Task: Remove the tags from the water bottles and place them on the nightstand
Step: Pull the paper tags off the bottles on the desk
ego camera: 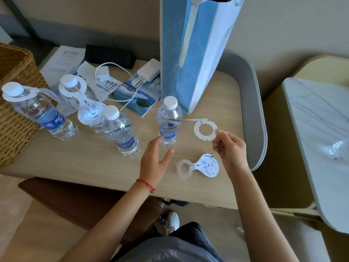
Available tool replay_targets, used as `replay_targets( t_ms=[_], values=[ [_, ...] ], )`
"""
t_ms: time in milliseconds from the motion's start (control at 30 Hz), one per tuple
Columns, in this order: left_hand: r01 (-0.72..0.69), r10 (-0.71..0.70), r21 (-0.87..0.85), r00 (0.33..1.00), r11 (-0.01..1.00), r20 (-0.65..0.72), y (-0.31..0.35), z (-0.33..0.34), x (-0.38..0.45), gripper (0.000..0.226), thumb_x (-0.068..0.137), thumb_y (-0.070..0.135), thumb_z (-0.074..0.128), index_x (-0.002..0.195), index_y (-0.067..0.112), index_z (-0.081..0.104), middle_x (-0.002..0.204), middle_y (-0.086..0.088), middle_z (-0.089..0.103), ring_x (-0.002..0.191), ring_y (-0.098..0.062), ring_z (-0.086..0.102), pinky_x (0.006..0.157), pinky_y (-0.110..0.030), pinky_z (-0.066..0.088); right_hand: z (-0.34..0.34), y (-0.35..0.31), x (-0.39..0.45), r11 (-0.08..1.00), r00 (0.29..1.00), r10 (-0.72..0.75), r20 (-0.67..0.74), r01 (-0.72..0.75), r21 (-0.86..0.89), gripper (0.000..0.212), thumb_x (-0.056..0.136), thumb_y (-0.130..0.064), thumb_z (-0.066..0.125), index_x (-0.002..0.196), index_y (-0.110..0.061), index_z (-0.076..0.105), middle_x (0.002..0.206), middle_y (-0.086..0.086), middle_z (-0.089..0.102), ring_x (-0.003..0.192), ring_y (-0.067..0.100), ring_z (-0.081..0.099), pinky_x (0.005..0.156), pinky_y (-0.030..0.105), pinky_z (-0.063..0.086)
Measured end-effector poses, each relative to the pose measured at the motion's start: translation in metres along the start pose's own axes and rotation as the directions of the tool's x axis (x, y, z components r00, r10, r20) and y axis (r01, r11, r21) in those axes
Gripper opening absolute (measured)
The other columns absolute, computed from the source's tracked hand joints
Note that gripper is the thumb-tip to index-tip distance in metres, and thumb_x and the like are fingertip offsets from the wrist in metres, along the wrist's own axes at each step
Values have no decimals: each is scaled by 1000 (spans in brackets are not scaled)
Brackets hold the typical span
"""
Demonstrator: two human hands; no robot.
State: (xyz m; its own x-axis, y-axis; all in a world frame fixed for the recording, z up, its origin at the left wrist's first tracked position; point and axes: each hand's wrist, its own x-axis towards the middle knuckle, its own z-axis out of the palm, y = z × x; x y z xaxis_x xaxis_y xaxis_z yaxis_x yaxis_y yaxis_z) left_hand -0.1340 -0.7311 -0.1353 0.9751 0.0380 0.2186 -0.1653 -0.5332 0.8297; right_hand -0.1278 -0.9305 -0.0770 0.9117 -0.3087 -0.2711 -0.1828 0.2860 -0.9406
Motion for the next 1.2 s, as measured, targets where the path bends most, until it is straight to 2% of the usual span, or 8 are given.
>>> replay_targets(
  t_ms=[267, 533, 700, 867, 967, 1033, 1133, 1200],
  values=[
    [-52, 25, 156, 986, 986, 167, -10, 6, -25, 44, 82, 17, 67, 120, 0, 54, 122, -18, 59, 115, -30, 55, 97, -34, 40, -32, 44, -20, 966, 991, 64, -116, -90, -242, 28, 84, -15, 64, 57, -16, 65, 49, -7, 57, 47, 6, 49, 48, 18, 41],
    [-117, 46, 243, 959, 963, 279, -13, 4, -38, 43, 83, 18, 65, 120, -2, 54, 122, -21, 59, 116, -33, 53, 98, -38, 39, -42, 76, -27, 820, 970, 140, -201, -227, -525, 24, 83, -23, 64, 62, -14, 64, 51, -1, 58, 46, 9, 48, 50, 23, 38],
    [-124, 45, 268, 958, 955, 284, -11, 3, -44, 43, 84, 19, 64, 120, -2, 54, 123, -20, 58, 117, -33, 53, 98, -40, 40, -43, 81, -30, 779, 967, 107, -230, -226, -585, 15, 84, -27, 63, 95, -17, 58, 64, -1, 63, 49, 7, 55, 47, 20, 39],
    [-127, 39, 316, 962, 940, 271, -9, -5, -49, 44, 84, 19, 64, 120, -4, 54, 122, -22, 58, 117, -35, 52, 99, -45, 42, -31, 78, -38, 777, 995, 32, -97, -86, -624, 16, 85, -30, 61, 97, -19, 63, 70, -7, 67, 62, 4, 63, 55, 19, 42],
    [-117, 27, 365, 970, 923, 242, -9, -14, -53, 43, 83, 20, 65, 118, -4, 55, 121, -24, 58, 117, -37, 52, 99, -45, 41, -14, 77, -44, 727, 999, -17, 28, 32, -686, 16, 85, -31, 61, 97, -23, 65, 77, -13, 65, 76, 0, 60, 62, 15, 40],
    [-95, 8, 396, 977, 913, 214, -9, -23, -57, 44, 84, 21, 64, 119, -4, 54, 123, -24, 57, 118, -37, 51, 100, -46, 41, -1, 76, -48, 681, 990, -49, 130, 129, -721, 12, 85, -32, 60, 95, -25, 65, 82, -14, 63, 80, 1, 59, 69, 21, 46],
    [-44, -32, 441, 986, 896, 164, -12, -40, -63, 45, 85, 23, 62, 121, -2, 53, 126, -23, 55, 121, -37, 48, 101, -49, 40, 19, 78, -55, 531, 939, -126, 319, 336, -778, 22, 87, -33, 59, 104, -20, 65, 101, -6, 66, 93, 15, 60, 78, 32, 48],
    [-18, -46, 466, 991, 885, 126, -15, -54, -67, 45, 85, 23, 62, 120, -3, 54, 124, -24, 55, 119, -39, 49, 99, -51, 41, 33, 79, -59, 390, 859, -215, 465, 512, -765, 28, 87, -31, 61, 109, -14, 64, 111, 1, 65, 99, 21, 60, 79, 34, 47]
  ],
)
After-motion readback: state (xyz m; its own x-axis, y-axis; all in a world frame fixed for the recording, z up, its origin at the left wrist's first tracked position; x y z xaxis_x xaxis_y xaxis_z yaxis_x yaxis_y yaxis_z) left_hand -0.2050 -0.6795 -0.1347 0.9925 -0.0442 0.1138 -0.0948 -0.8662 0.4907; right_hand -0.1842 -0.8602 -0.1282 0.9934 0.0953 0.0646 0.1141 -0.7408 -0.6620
